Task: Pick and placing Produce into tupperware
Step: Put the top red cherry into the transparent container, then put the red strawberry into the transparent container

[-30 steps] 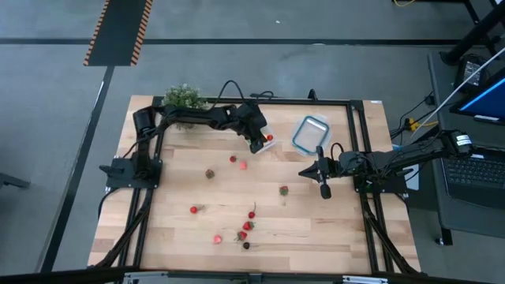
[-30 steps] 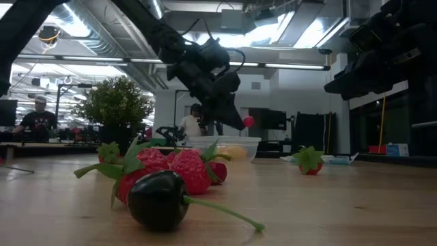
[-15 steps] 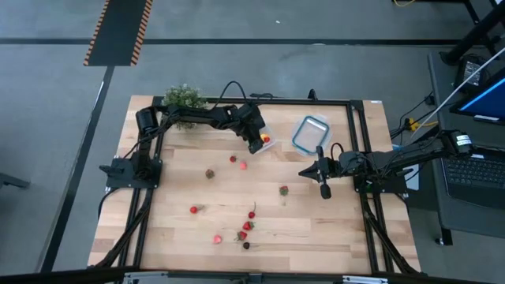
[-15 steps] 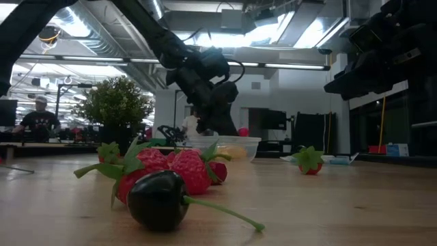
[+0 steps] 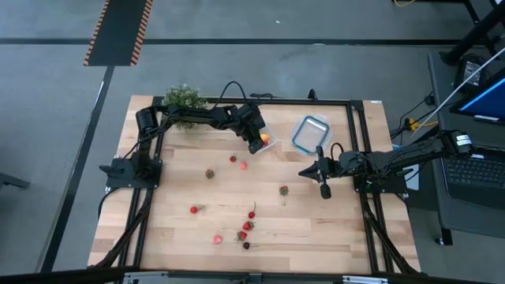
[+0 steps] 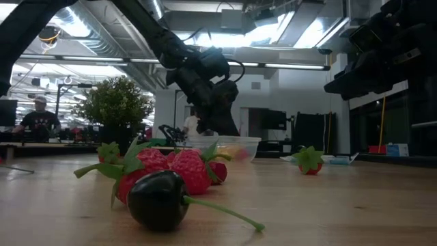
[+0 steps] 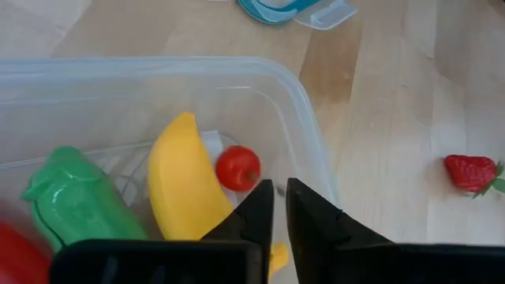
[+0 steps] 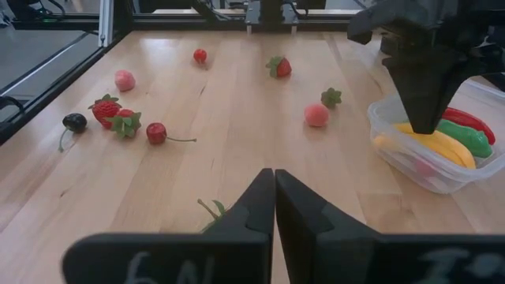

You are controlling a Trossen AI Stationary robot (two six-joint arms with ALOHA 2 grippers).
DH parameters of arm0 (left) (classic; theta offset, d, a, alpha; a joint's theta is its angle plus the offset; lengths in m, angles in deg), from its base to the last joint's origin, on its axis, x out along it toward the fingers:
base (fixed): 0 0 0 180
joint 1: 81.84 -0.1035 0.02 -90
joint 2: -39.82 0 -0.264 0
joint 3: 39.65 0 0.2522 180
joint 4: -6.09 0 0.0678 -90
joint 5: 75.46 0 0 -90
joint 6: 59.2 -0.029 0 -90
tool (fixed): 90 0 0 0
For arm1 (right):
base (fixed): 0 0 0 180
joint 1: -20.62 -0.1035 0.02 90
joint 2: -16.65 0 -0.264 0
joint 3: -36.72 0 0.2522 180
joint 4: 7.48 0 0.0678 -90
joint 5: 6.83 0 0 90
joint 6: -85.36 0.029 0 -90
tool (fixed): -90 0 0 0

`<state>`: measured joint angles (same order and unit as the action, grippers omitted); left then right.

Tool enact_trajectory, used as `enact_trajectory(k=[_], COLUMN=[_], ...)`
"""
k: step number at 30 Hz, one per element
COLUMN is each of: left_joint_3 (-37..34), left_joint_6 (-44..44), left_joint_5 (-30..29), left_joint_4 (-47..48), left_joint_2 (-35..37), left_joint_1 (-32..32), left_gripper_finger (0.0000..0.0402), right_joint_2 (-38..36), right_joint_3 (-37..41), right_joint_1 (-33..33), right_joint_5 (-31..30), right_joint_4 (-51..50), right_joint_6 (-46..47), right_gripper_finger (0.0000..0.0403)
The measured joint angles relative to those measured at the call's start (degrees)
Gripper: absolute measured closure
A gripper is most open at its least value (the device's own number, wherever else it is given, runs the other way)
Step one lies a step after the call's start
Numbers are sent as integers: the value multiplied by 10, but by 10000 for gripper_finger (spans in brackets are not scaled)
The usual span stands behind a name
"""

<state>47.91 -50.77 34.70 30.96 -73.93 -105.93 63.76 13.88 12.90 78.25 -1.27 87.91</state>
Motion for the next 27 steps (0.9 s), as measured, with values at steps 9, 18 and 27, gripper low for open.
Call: enact_trajectory(k=[9,18,27], left_joint_3=[0,12,-64], left_joint_6=[-32,-73,-86], left_joint_5=[5,31,-55], left_joint_4=[-6,36,-27], left_joint_2=[5,63,164], left_joint_1=[0,5,86], left_gripper_finger=[327,323,343], right_joint_2=[0,0,0], right_joint_3=[0,0,0], right_joint_1=[0,0,0], right_joint_5=[0,0,0], right_joint_4=[0,-1,-4], right_joint_6=[0,2,18], right_gripper_finger=[387,387,387])
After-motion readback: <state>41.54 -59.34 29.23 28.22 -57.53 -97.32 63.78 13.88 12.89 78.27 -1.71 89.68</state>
